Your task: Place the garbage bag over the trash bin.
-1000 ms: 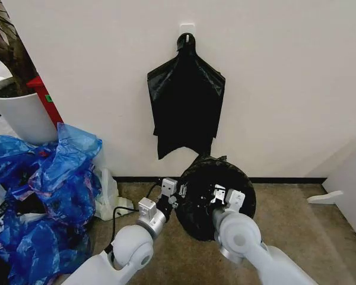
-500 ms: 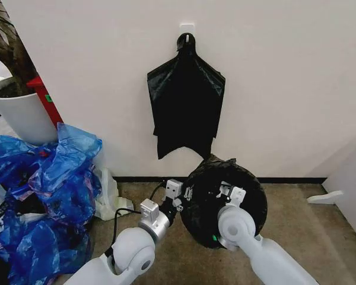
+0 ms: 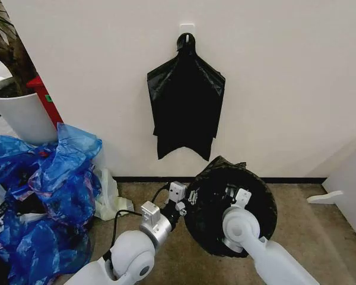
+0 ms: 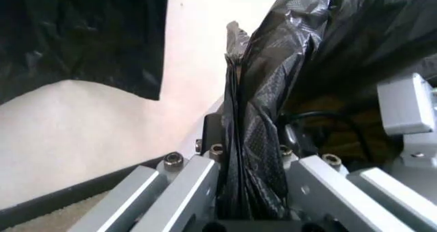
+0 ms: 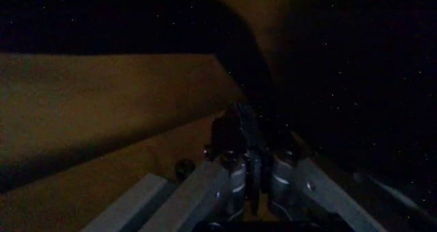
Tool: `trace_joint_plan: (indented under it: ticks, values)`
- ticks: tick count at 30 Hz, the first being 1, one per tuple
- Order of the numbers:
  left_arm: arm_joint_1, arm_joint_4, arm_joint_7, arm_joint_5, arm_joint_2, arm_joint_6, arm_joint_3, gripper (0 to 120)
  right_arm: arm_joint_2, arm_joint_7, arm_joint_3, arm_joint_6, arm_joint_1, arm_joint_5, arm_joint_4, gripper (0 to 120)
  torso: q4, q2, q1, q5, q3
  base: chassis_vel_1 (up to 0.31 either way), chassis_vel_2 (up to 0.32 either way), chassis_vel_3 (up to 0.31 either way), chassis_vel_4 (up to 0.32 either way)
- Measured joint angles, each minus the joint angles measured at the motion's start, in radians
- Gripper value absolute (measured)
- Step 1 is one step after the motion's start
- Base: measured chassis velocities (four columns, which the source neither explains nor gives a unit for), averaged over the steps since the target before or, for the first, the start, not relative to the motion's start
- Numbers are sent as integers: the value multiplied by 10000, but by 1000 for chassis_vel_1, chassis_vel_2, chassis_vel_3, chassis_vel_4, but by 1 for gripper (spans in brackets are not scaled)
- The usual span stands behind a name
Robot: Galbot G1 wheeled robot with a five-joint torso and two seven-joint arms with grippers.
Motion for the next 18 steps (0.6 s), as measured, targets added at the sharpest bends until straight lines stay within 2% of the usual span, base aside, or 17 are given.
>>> trace_joint_plan:
  ticks: [9,14,18]
  values:
    - [154,-232,121,-29,92,71,-25,1,-45,-6,151,8,-316,-48,370,0,1,0,0,0,0,0,0,0,0]
    - [54,97,-47,-61,29,71,-91,1,-138,0,149,6,-491,-55,714,0,1,0,0,-1,0,0,0,0,0]
    - [-320,823,-433,-238,-243,61,-216,1,-362,-141,164,-119,-956,-128,1343,0,2,0,0,1,0,0,0,0,0]
